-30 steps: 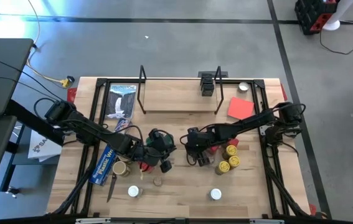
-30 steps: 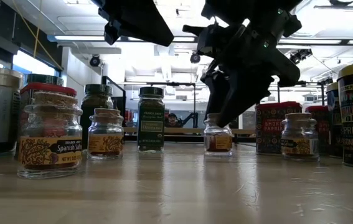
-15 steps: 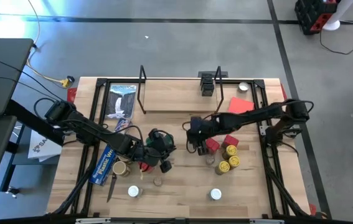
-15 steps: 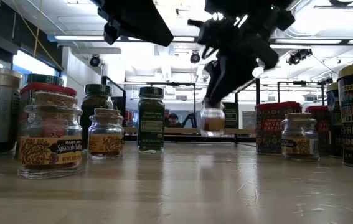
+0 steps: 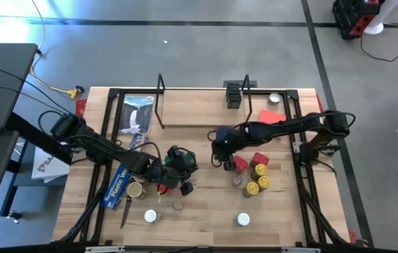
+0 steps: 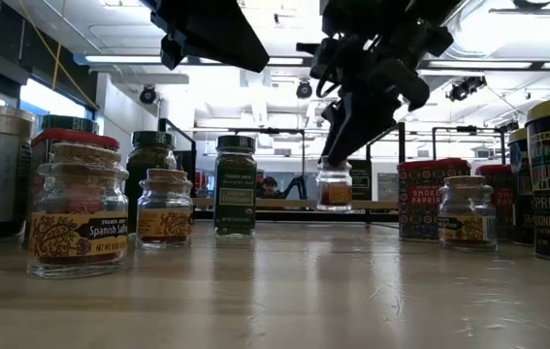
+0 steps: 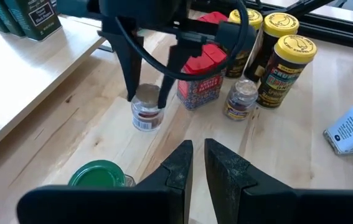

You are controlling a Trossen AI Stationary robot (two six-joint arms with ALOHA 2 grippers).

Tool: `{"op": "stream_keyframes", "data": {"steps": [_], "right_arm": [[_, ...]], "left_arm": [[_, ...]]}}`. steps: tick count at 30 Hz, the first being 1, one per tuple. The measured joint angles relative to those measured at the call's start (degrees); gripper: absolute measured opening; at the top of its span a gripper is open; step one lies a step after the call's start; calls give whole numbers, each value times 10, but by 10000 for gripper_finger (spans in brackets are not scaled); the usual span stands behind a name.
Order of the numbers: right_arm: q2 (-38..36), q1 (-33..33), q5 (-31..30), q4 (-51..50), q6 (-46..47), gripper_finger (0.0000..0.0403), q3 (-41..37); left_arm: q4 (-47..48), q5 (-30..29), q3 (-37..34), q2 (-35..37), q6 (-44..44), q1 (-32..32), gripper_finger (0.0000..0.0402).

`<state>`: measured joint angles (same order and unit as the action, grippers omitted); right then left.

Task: Shelf spices
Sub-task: Put the transparent seasoning bottle on the shelf

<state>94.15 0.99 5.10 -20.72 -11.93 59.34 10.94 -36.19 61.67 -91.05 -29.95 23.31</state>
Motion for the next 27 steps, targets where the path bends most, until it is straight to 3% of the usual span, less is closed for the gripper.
{"op": "stream_keyframes", "data": {"steps": [15, 27], "right_arm": [[0, -48, 14, 51, -38, 138, -44], [0, -53, 12, 54, -63, 231, -44]], "left_arm": [[0, 0, 0, 0, 0, 0, 37], [-1, 0, 0, 0, 0, 0, 37]]}}
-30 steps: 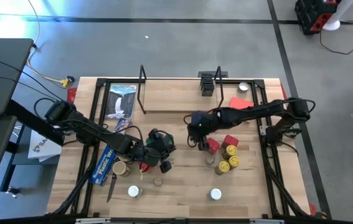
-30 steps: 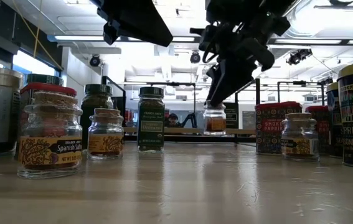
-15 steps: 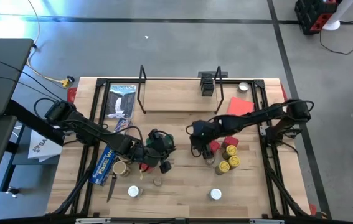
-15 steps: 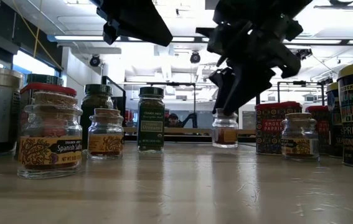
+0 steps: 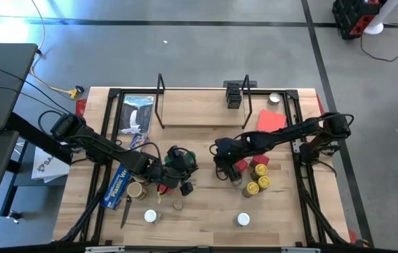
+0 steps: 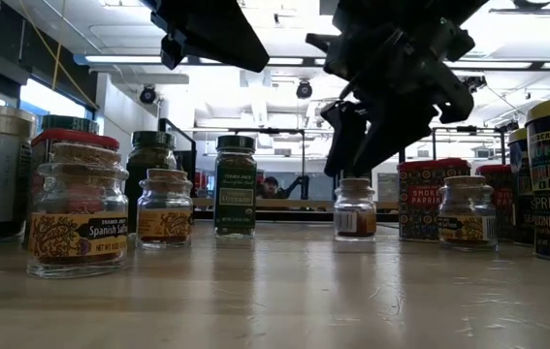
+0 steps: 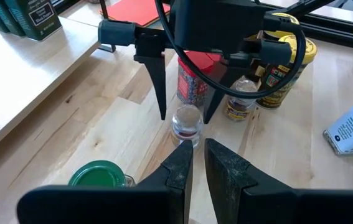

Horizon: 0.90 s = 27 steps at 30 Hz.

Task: Shelf spices
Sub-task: Put the transparent seasoning bottle on the shelf

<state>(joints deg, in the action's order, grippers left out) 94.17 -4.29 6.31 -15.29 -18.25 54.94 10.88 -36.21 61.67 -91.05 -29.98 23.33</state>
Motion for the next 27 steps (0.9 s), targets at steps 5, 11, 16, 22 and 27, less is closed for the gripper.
{"op": "stream_keyframes", "data": {"steps": [5, 11, 16, 22, 27], "right_arm": [[-1, 0, 0, -15, -5, 264, 0], [2, -4, 0, -27, 0, 289, 1], [25, -21, -22, -17, 2, 291, 1], [52, -33, -59, -1, -5, 291, 1], [52, -33, -44, 2, 4, 286, 1]], "left_arm": [[0, 0, 0, 0, 0, 0, 37], [0, 0, 0, 0, 0, 0, 37], [0, 0, 0, 0, 0, 0, 37], [0, 0, 0, 0, -4, 1, 37], [0, 0, 0, 0, -4, 1, 37]]}}
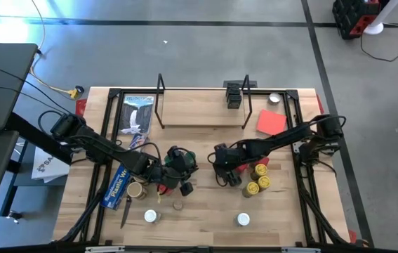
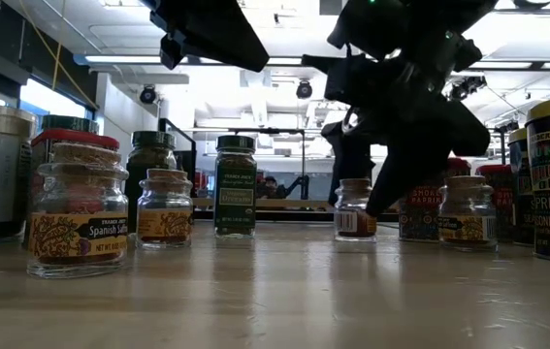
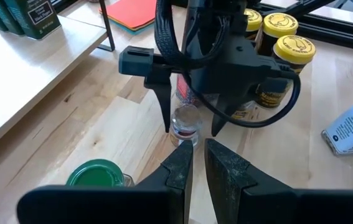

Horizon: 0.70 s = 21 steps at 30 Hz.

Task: Shelf spices
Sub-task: Put the transparent seasoning bottle on the shelf

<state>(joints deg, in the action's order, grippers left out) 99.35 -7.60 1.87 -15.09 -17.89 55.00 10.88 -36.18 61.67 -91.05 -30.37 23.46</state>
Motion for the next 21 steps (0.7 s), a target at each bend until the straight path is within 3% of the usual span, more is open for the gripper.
{"op": "stream_keyframes", "data": {"steps": [13, 21], "right_arm": [[0, 0, 9, 2, 14, 169, 1], [-3, 2, 25, -6, 25, 164, 2]], "left_arm": [[0, 0, 0, 0, -5, 0, 37], [0, 0, 0, 0, -5, 0, 37]]}}
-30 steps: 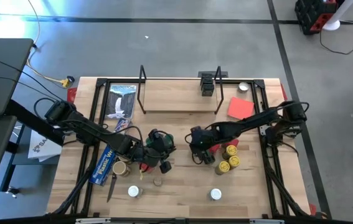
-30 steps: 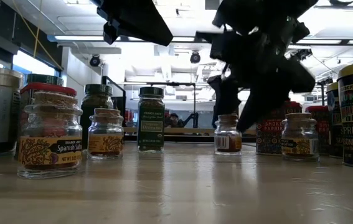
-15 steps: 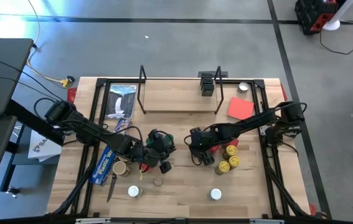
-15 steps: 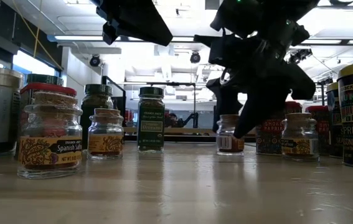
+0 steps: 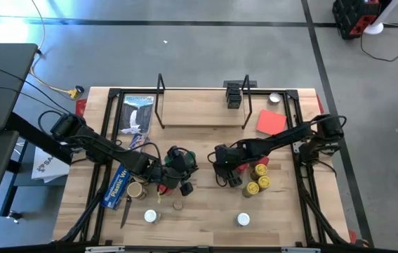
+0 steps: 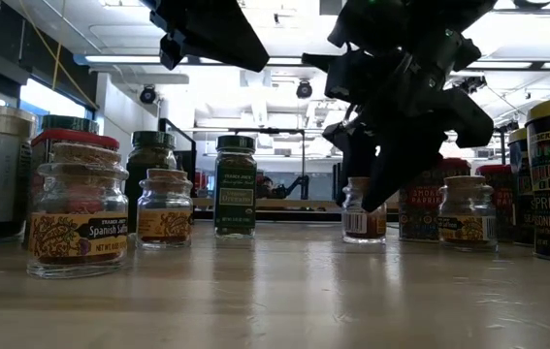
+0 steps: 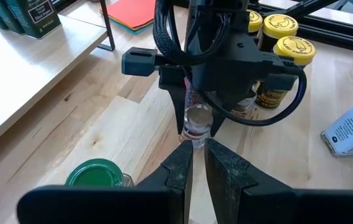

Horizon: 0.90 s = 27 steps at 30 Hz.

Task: Shelf spices
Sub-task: Put the transparent seasoning bottle on the shelf

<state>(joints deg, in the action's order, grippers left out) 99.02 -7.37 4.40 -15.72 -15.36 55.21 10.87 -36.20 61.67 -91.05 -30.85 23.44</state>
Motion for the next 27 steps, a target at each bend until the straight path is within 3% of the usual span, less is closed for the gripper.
{"op": "stream_keyframes", "data": {"steps": [13, 20, 27], "right_arm": [[-1, 18, -54, -127, -39, 165, 105], [-1, 91, -88, -212, -81, 165, 176], [-2, 195, -108, -235, -121, 165, 233]], "left_arm": [[10, 0, 0, 0, -2, 1, 37], [18, 0, 0, 0, -6, 7, 37], [18, 0, 0, 0, -5, 10, 37]]}}
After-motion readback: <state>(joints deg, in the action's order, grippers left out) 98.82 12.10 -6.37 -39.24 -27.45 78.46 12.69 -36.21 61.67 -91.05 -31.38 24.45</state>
